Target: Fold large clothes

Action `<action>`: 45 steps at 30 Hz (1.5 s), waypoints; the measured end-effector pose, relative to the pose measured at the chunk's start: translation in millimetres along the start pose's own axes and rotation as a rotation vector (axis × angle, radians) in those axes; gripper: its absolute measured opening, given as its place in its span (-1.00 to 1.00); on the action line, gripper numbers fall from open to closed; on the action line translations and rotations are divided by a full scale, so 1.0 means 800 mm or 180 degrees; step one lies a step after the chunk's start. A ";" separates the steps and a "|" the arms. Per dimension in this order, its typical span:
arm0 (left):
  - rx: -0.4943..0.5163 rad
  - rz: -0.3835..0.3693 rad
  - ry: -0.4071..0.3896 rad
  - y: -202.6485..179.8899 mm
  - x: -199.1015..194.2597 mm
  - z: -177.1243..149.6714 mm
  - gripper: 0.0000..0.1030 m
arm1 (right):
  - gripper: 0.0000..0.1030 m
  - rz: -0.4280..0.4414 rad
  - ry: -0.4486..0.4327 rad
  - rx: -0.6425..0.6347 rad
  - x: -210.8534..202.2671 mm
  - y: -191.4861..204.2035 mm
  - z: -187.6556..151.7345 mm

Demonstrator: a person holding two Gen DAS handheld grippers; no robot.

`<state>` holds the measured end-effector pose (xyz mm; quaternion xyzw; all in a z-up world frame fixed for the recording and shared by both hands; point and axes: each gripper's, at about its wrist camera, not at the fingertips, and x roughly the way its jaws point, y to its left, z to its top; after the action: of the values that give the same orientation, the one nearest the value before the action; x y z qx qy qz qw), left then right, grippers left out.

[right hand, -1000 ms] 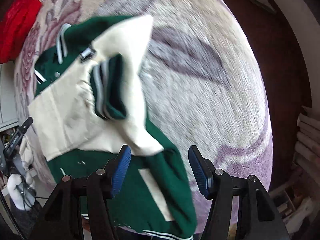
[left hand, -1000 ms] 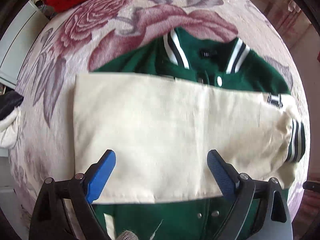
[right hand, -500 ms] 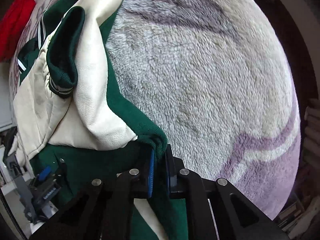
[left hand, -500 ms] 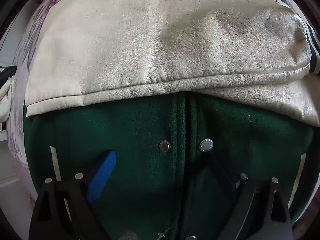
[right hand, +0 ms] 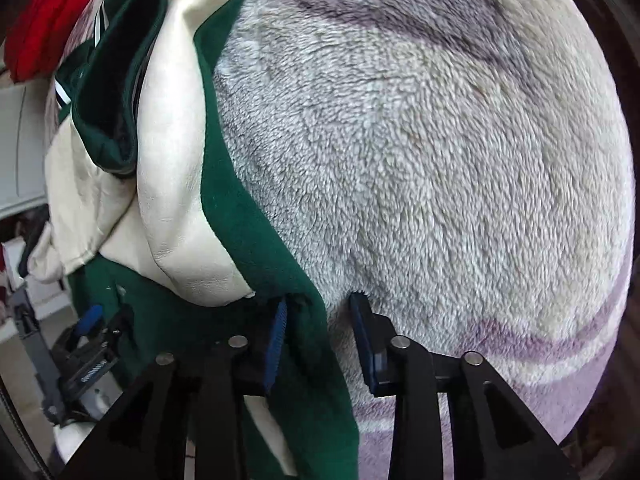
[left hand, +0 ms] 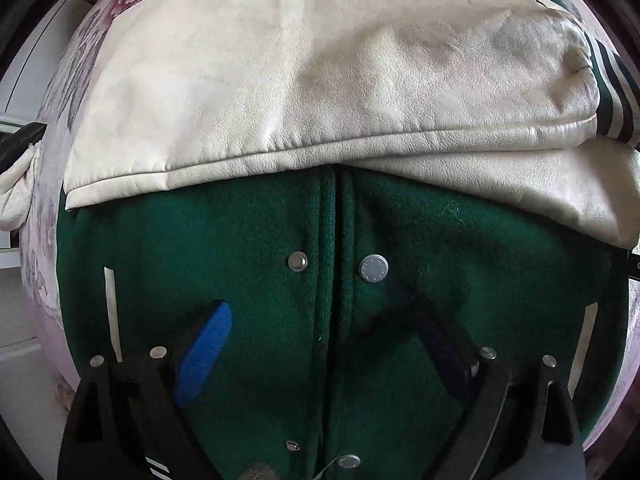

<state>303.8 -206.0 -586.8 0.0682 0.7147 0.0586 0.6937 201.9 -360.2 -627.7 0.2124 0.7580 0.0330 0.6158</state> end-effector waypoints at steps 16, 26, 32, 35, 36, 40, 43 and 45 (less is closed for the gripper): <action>-0.0669 0.0569 -0.0346 0.225 -0.012 0.003 0.82 | 0.17 -0.0311 -0.0222 0.0264 -0.071 0.026 -0.030; -0.0717 0.0623 -0.0163 0.326 0.061 0.012 0.97 | 0.17 -0.0766 -0.0097 0.0439 -0.016 0.055 -0.024; -0.0963 0.0283 -0.0178 0.363 0.070 0.014 1.00 | 0.17 -0.0864 -0.0156 0.0672 -0.003 0.085 -0.030; -0.1081 0.0116 -0.0167 0.380 0.077 0.015 1.00 | 0.17 -0.0947 -0.0207 0.0729 -0.023 0.071 -0.032; -0.1103 0.0061 -0.0160 0.385 0.079 0.016 1.00 | 0.17 -0.0948 -0.0211 0.0752 -0.028 0.070 -0.032; -0.1050 -0.0025 -0.0132 0.388 0.080 0.018 1.00 | 0.17 -0.0928 -0.0244 0.0831 -0.045 0.069 -0.034; -0.0925 0.0017 -0.0165 0.385 0.071 0.016 1.00 | 0.17 -0.0770 -0.0414 0.0935 -0.062 0.072 -0.045; -0.0843 0.0050 -0.0193 0.387 0.067 0.016 1.00 | 0.17 -0.0421 -0.0676 0.1028 -0.083 0.079 -0.054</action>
<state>320.1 108.1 -584.3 -0.0167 0.6788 0.1558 0.7174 188.6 -318.1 -536.8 0.2604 0.6966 -0.1521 0.6510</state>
